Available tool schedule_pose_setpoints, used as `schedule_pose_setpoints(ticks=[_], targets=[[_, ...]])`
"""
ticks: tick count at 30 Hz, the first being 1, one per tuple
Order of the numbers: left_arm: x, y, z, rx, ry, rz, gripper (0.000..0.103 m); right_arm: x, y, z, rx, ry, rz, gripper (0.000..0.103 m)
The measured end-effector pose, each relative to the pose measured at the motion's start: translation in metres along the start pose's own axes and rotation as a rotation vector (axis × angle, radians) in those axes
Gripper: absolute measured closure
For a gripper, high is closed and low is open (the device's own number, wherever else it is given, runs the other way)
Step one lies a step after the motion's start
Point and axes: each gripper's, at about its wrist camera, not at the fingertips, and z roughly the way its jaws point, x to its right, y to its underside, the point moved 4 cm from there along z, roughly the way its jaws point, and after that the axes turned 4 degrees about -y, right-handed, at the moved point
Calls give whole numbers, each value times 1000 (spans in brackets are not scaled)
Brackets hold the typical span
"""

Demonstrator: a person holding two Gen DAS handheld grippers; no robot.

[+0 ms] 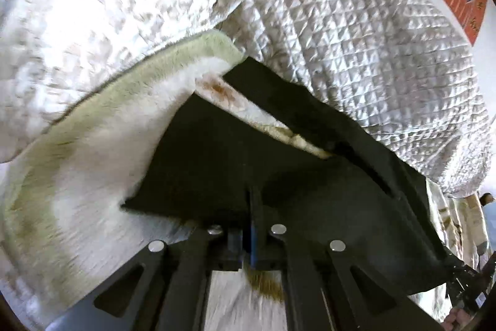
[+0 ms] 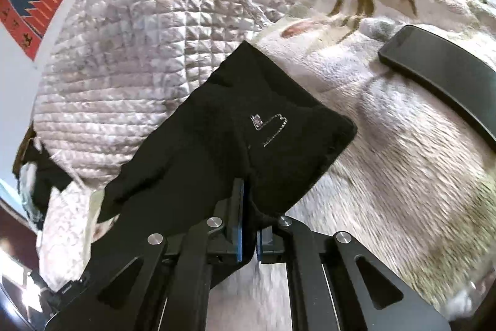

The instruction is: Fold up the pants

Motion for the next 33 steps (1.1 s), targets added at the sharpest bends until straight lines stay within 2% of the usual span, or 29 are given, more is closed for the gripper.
schedule_pose_setpoints(ticks=[3, 8, 12, 14, 15, 16, 18, 21, 24, 26, 29, 31, 33], targets=[[-12, 12, -28, 9, 15, -7, 99, 8, 13, -19, -30, -8, 18, 99], [-29, 46, -48, -43, 11, -4, 99, 26, 34, -48, -65, 24, 25, 99], [-40, 68, -38, -113, -19, -8, 99, 44, 49, -34, -145, 96, 29, 99], [-41, 68, -37, -123, -15, -18, 98, 48, 50, -33, -141, 106, 53, 97], [-41, 66, -40, -117, -18, -18, 94, 47, 49, -34, -141, 107, 53, 94], [-42, 64, -44, -103, -28, -16, 93, 46, 49, -37, -139, 120, 47, 83], [-46, 59, -55, -72, -66, -21, 88, 44, 45, -51, -103, 199, 19, 63], [-60, 47, -71, -1, -207, -28, 72, 42, 34, -79, -10, 285, -22, 61], [-62, 34, -82, 61, -263, -16, 65, 33, 22, -98, 98, 335, -92, 61], [-53, 30, -82, 73, -222, 21, 63, 14, 19, -93, 103, 301, -174, 61], [-22, 36, -67, 15, -91, 94, 60, -14, 30, -69, 27, 255, -331, 61], [-5, 48, -52, -49, -39, 146, 59, -10, 43, -45, -74, 273, -357, 61], [3, 64, -32, -124, -42, 189, 59, 11, 53, -23, -178, 327, -337, 61]])
